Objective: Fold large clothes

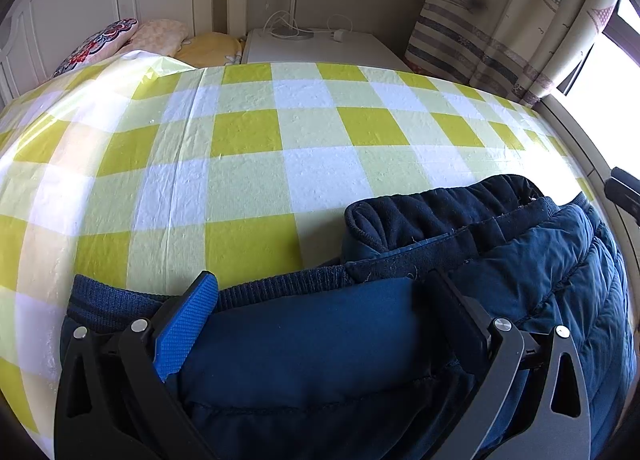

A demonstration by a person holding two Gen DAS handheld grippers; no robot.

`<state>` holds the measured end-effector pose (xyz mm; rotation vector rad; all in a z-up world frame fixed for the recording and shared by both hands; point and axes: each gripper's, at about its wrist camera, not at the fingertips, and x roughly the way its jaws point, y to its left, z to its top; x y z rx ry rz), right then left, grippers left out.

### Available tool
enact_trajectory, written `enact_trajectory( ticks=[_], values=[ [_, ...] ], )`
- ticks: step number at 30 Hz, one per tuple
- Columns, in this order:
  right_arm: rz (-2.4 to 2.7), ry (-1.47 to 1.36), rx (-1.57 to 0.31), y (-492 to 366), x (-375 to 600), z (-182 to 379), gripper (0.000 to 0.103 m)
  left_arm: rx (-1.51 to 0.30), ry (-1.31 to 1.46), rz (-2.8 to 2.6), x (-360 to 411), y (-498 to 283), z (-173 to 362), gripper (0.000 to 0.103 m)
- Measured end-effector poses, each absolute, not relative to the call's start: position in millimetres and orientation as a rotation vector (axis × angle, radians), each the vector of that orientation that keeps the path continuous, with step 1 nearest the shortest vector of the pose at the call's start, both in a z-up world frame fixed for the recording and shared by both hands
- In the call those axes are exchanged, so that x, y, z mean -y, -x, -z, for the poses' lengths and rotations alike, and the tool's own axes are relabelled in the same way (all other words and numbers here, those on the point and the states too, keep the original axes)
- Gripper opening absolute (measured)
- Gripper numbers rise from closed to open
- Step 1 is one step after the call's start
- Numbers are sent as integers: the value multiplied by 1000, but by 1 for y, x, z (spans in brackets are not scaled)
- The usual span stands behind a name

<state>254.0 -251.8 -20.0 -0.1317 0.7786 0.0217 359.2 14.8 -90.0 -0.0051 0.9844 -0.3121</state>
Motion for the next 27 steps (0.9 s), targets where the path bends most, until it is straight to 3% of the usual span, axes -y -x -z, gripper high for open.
enact_trajectory(
  ticks=[5, 7, 11, 13, 17, 21, 27],
  values=[
    [-199, 268, -870, -262, 175, 56, 72, -983, 8, 315, -15, -359, 90, 99],
    [-188, 320, -894, -269, 163, 80, 77, -983, 14, 317, -16, -359, 90, 99],
    [-204, 172, -870, -267, 188, 74, 74, -993, -12, 288, -13, -357, 84, 99],
    [-138, 46, -837, -265, 217, 69, 68, -951, -43, 263, -8, -345, 67, 99],
    [-105, -104, -846, -269, 249, 71, 68, -835, -130, 424, 27, -311, 37, 99],
    [-102, -63, -857, -272, 243, 74, 69, -924, -258, 472, 60, -317, 84, 99],
    [-131, -110, -866, -278, 250, 79, 70, -897, -143, 480, 38, -316, 73, 99]
  ],
)
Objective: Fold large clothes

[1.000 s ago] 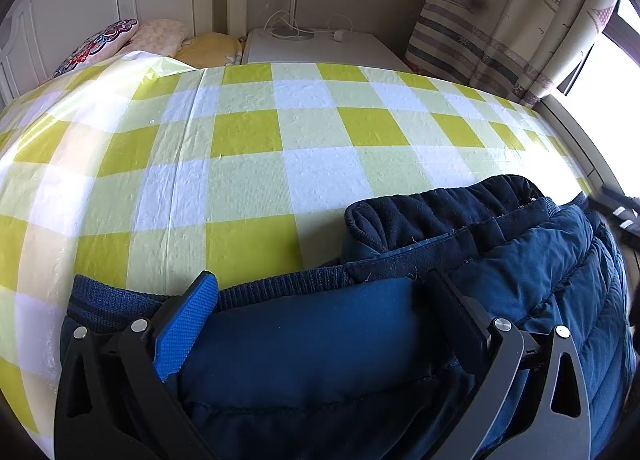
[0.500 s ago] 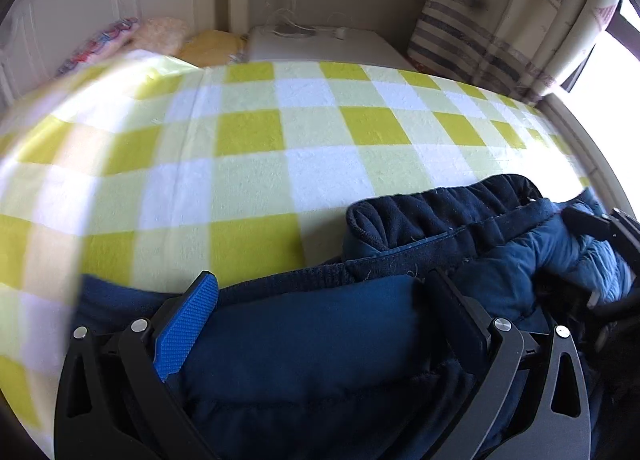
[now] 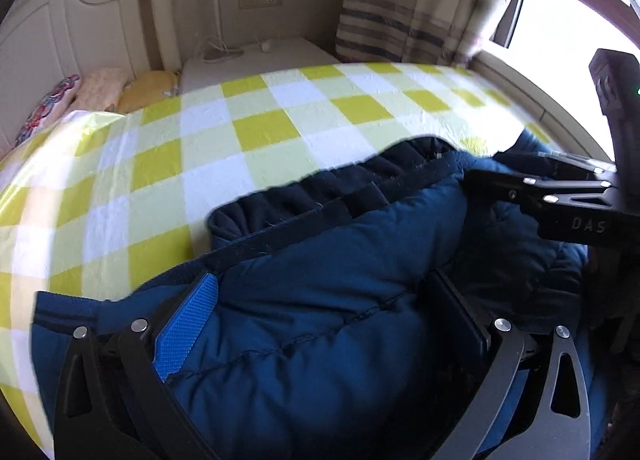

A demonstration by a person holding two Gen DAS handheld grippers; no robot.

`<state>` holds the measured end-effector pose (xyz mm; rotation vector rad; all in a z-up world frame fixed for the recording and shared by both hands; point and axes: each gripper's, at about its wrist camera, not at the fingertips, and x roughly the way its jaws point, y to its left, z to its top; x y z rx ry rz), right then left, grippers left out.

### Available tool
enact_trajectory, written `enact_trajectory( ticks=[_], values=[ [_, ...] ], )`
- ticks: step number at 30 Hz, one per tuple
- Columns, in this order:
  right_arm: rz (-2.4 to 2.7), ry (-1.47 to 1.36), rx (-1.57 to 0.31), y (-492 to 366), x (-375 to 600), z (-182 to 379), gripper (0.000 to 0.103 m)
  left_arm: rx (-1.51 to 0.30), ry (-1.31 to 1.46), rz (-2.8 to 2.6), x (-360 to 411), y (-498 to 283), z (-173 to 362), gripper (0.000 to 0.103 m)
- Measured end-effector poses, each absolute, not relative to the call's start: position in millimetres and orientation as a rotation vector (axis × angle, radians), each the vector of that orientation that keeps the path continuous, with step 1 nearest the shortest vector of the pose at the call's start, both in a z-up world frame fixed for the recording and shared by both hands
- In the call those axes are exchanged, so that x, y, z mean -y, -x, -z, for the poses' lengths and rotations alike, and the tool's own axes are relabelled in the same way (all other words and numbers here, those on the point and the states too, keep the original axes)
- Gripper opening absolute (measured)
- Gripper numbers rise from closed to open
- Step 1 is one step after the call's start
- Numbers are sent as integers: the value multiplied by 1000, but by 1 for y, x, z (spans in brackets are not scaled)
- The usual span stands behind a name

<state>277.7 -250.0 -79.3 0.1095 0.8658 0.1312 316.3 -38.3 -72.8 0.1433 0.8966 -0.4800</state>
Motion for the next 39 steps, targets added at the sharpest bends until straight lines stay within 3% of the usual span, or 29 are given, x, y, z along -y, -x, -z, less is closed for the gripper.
enact_trajectory(
  ticks=[3, 4, 6, 9, 12, 15, 20, 23, 25, 31, 36, 39],
  values=[
    [-111, -60, -849, -264, 251, 63, 71, -829, -128, 333, 11, -314, 56, 99],
    [-97, -20, -820, -255, 252, 56, 78, -824, -139, 246, -2, -315, 56, 99],
    [-49, 57, -796, -240, 263, 50, 86, -891, -127, 150, -27, -324, 70, 99],
    [14, 51, -902, -248, 296, 81, 91, -985, 64, 200, -59, -336, 87, 99],
    [-54, -139, -913, -253, 325, 91, 91, -977, -3, 158, -45, -336, 88, 99],
    [5, -37, -895, -246, 310, 82, 86, -947, -41, 131, -41, -328, 81, 99],
    [-145, 122, -758, -193, 250, 36, 86, -807, -35, 188, -28, -275, 30, 99],
    [-298, 312, -827, -171, 197, 50, 89, -790, -141, 271, 9, -246, 28, 99],
    [-287, 440, -871, -166, 173, 81, 91, -876, -264, 302, 39, -238, 62, 99],
    [-275, 276, -876, -180, 201, 84, 94, -927, -142, 297, 17, -250, 79, 99],
    [-126, 177, -793, -153, 249, 65, 94, -801, -65, 116, -44, -214, 53, 99],
    [-63, 98, -826, -148, 287, 75, 95, -856, 24, 31, -87, -217, 71, 99]
  ],
)
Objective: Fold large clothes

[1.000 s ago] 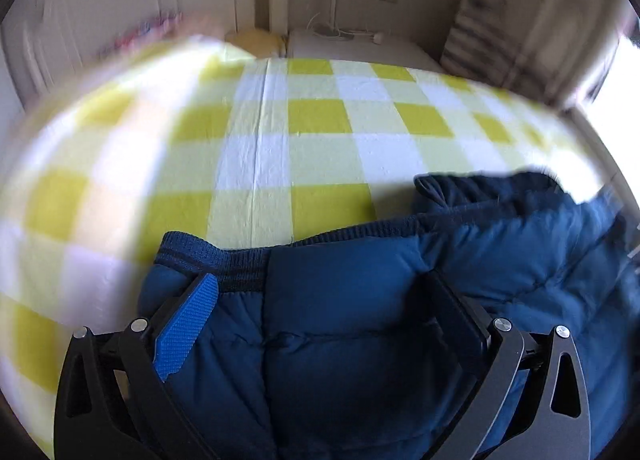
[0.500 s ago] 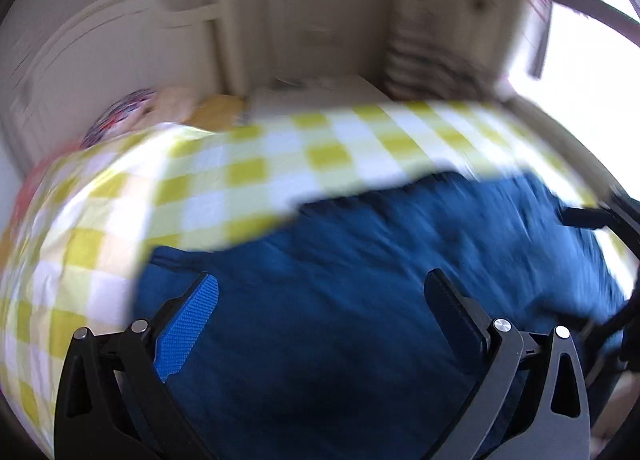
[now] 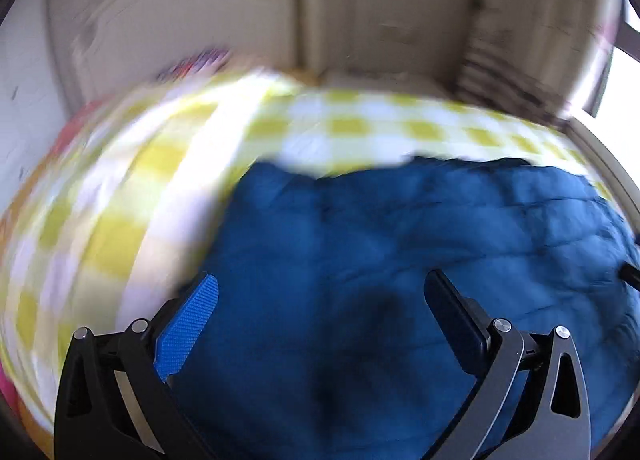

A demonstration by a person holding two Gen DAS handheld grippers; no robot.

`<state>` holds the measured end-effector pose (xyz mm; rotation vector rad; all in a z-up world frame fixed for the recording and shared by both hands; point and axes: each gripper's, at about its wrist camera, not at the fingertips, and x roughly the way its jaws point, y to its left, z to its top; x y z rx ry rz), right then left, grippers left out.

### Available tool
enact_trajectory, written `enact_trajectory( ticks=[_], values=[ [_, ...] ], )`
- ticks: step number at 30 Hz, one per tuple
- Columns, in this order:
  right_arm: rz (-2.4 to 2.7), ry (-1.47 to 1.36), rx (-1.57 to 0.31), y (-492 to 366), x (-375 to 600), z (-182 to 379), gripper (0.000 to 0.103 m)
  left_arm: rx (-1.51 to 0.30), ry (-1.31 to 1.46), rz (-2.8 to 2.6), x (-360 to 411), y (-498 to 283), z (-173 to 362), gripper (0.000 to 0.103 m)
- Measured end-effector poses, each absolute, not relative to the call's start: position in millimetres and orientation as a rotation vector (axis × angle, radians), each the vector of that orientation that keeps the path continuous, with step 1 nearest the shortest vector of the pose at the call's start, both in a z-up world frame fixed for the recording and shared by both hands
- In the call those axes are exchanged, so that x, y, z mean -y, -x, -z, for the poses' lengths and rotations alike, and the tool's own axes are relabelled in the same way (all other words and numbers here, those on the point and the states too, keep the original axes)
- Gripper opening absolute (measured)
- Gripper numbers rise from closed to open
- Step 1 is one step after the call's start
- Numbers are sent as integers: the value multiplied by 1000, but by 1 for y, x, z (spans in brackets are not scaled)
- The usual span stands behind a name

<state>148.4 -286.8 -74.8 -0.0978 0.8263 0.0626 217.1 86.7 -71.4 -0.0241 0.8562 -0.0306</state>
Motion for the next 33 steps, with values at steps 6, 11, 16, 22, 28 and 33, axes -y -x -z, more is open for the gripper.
enact_trajectory(
  ticks=[6, 11, 16, 22, 28, 33],
  values=[
    [-79, 45, -842, -153, 298, 86, 96, -890, 51, 22, -95, -220, 79, 99],
    [-152, 113, -712, -105, 259, 52, 94, -740, 33, 119, -67, -176, 37, 99],
    [-362, 318, -719, -82, 197, 63, 94, -733, -183, 306, 16, -145, 50, 99],
    [-353, 285, -750, -87, 208, 94, 99, -782, -153, 312, 11, -149, 82, 99],
    [-173, 180, -714, -71, 286, 71, 98, -724, -23, 133, -62, -133, 67, 99],
    [-183, 6, -730, -64, 320, 100, 101, -784, 18, 61, -86, -141, 84, 99]
  ],
)
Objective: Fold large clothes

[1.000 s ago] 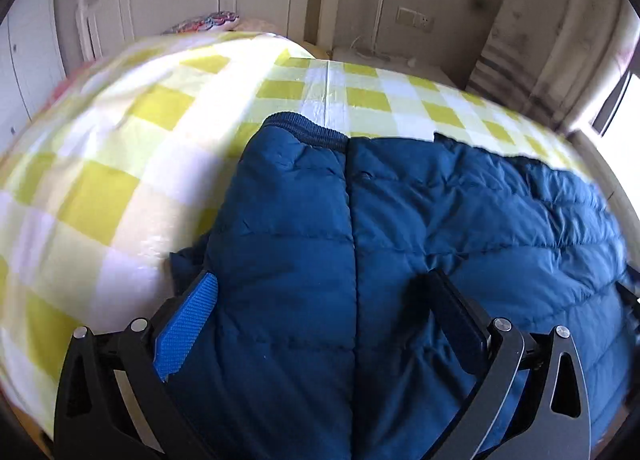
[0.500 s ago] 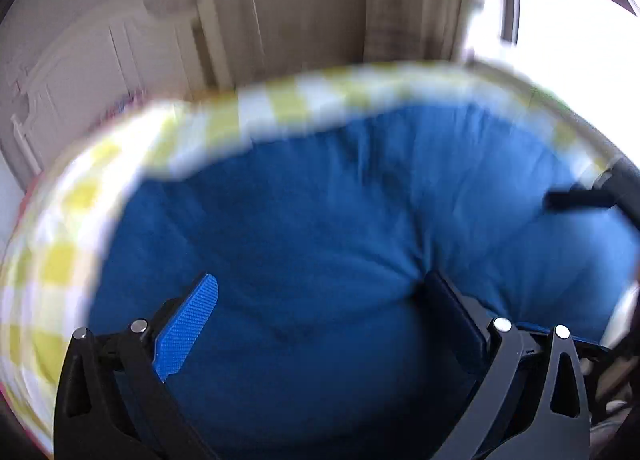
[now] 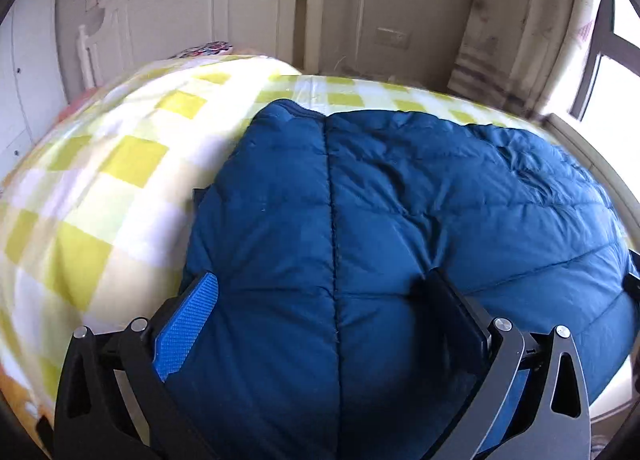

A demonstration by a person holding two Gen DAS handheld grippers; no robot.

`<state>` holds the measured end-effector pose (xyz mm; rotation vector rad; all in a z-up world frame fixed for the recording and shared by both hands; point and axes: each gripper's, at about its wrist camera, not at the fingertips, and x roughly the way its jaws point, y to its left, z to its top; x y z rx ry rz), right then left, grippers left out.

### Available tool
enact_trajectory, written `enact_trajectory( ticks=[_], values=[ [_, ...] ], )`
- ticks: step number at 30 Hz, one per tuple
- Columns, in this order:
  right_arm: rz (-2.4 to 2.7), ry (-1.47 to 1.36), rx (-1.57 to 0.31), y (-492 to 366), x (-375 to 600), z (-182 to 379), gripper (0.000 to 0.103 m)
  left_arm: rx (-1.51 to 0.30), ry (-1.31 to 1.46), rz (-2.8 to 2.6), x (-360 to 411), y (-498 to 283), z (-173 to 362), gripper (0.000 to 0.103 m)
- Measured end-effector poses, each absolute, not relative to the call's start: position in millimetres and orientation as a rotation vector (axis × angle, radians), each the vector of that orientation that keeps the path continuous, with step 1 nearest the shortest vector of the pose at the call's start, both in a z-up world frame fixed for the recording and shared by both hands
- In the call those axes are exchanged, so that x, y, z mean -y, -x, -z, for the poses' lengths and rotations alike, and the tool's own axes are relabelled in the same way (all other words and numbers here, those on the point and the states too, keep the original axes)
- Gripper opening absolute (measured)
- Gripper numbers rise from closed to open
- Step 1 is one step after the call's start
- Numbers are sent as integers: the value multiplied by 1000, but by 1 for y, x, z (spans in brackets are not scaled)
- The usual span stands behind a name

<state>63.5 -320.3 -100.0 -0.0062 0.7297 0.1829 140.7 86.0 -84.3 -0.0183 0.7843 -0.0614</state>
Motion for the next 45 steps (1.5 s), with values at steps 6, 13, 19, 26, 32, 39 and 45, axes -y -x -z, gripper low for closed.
enact_trajectory(
  ticks=[6, 13, 19, 26, 32, 39, 45],
  values=[
    [-209, 135, -602, -34, 266, 59, 95, -671, -2, 210, -39, -90, 44, 99],
    [-320, 314, -644, -33, 219, 113, 101, -698, -206, 272, 22, -75, 91, 99],
    [-185, 196, -634, -22, 269, 83, 100, -692, -168, 229, -5, -64, 78, 99],
    [-206, 22, -677, -27, 323, 116, 100, -692, -162, 192, -26, -69, 87, 99],
    [-187, 15, -712, -26, 321, 108, 100, -705, -161, 203, -27, -71, 90, 99],
    [-10, -290, -649, 3, 407, 101, 99, -712, -172, 199, -25, -75, 92, 99],
    [-208, -623, -618, 32, 437, 132, 98, -713, -179, 189, -24, -76, 92, 99]
  ],
)
